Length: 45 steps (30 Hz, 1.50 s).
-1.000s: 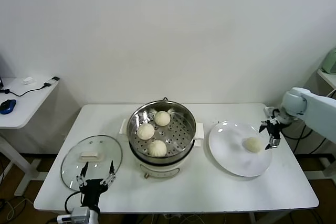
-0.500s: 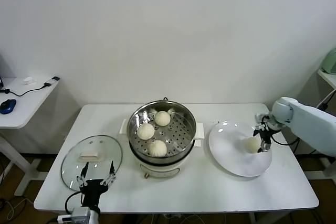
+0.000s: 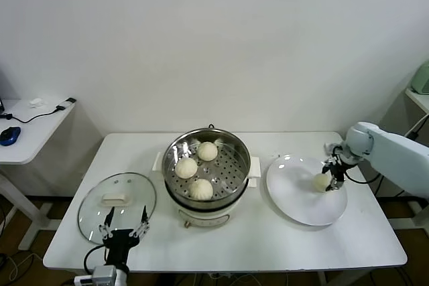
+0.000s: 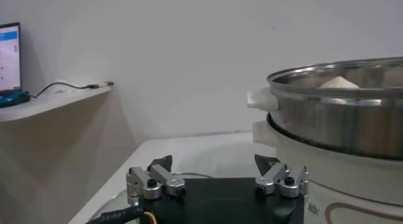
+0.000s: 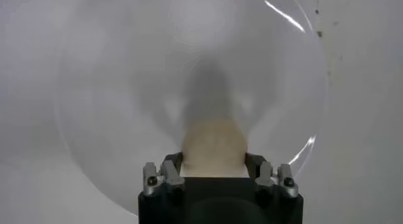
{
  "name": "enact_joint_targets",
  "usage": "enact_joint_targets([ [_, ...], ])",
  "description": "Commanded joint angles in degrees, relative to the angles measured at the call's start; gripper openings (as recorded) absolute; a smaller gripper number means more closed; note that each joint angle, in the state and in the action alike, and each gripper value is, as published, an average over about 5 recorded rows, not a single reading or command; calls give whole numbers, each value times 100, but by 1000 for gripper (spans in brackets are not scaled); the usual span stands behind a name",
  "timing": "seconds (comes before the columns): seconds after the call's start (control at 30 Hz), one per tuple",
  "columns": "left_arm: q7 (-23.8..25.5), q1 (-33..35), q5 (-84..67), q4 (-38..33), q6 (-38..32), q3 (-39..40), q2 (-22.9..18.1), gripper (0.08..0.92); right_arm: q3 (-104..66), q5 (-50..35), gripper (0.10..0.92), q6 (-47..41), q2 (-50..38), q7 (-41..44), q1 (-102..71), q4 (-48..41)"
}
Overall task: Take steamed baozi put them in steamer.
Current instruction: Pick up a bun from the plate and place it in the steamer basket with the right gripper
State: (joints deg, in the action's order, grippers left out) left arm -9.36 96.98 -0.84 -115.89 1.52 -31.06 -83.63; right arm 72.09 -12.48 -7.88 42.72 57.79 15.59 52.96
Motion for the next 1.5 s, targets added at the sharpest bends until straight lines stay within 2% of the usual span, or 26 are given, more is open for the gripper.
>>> enact_joint_targets([
  [0.03,7,-2,-2,-82,23,4,6,823,2552,-1792,662,-289,-44,42,2867,1449],
  [0.13,15,-38,3,-119,40,27,-10,823,3747,-2876,662,-484,286,60,4376,2141],
  [0.27,30,-71,-2,-172,50,84,-24,823,4261,-3995,662,-763,795,21,5566,2879],
  [0.43,37,-106,-18,-184,39,131,-18,823,3957,-5056,662,-1300,1443,-492,5956,3659],
  [0.6,42,-137,-58,-221,40,146,-40,823,3437,-5657,662,-1911,2260,-1277,5516,3906],
  [0.87,34,-118,-178,-295,51,68,-65,823,3084,-5482,662,-2417,3073,-2041,4029,3566],
  [1.23,26,-73,-208,-364,58,38,-69,823,3034,-4469,662,-2591,3140,-2312,2759,2664],
  [1.5,14,-61,-217,-386,58,27,-61,823,2874,-4340,662,-2568,3124,-2463,2447,2411],
])
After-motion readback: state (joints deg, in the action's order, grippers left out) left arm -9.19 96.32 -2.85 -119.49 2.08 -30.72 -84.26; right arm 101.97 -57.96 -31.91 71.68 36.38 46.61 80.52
